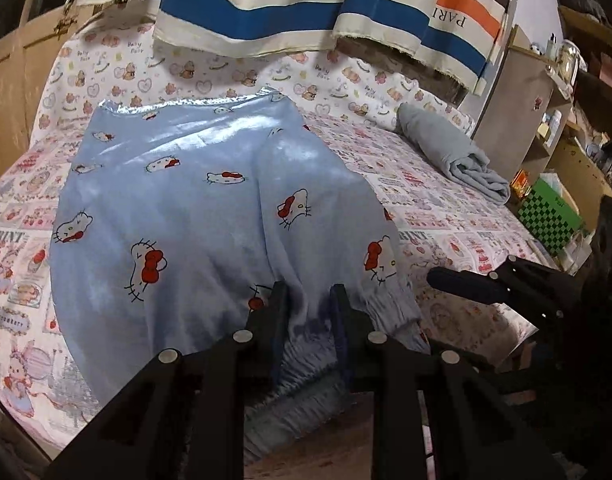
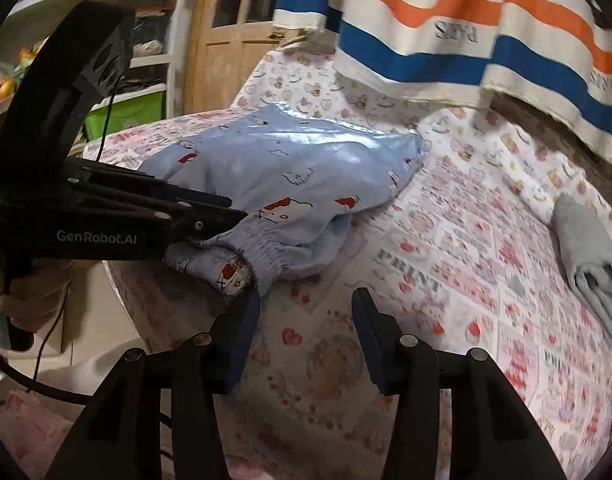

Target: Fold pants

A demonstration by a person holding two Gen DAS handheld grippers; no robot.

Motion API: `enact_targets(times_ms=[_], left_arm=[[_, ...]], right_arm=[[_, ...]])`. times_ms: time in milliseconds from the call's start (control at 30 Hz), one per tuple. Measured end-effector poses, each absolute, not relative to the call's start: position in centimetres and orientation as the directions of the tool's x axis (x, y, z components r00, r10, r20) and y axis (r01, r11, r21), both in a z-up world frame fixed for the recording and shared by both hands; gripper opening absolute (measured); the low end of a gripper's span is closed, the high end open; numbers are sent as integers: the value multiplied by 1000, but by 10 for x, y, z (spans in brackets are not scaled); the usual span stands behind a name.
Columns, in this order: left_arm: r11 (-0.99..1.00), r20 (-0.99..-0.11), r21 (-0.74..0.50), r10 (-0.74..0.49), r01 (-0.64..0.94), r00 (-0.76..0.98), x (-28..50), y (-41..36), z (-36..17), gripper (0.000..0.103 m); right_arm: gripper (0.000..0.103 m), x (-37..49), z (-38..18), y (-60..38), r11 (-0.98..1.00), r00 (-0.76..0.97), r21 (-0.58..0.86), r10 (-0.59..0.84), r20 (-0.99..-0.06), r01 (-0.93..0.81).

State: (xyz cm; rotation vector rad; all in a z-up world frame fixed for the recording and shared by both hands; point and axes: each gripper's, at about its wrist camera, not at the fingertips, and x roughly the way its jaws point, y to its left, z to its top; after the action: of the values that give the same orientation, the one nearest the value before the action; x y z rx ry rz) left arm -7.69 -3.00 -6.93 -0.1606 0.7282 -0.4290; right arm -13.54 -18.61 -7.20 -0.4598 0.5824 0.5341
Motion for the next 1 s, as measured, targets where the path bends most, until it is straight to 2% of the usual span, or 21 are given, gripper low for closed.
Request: enact_targets(times_ms=[133, 300, 400, 500, 700, 867, 900, 933, 1000], left_arm=[[896, -605, -297, -444, 330, 661, -78, -28, -70, 22], [899, -604, -288, -437, 329, 666, -79, -29, -70, 22], [892, -605, -310, -451, 328, 656, -78, -27, -70, 21], [884, -607, -339, -468, 323, 642, -75, -23, -69, 21], [881, -607, -346, -473, 324, 639, -75, -23, -69, 21], [882, -610, -347, -471, 319, 638, -75, -22, -68, 21], [885, -614, -338, -465, 320, 638, -75, -23, -68, 21], [886, -616, -334, -463, 322, 637, -75, -23, -67, 21], [882, -615, -348, -471, 318, 632, -75, -20, -68, 21]], right_arm=[[50, -146, -73, -177, 604, 720, -441, 357, -595, -664], [50, -147, -72, -164, 462, 717, -554, 361, -596, -693], [50, -154, -77, -152, 361, 740, -646, 358, -570, -673], [52, -169, -88, -144, 212, 790, -779, 349, -503, -590], [52, -163, -81, -137, 134, 753, -763, 334, -566, -633], [51, -169, -95, -128, 42, 793, -842, 363, -489, -538], [48, -169, -96, -127, 31, 792, -842, 361, -493, -539], [39, -170, -97, -125, 12, 783, -835, 357, -510, -549], [35, -171, -101, -125, -9, 790, -846, 355, -501, -533]])
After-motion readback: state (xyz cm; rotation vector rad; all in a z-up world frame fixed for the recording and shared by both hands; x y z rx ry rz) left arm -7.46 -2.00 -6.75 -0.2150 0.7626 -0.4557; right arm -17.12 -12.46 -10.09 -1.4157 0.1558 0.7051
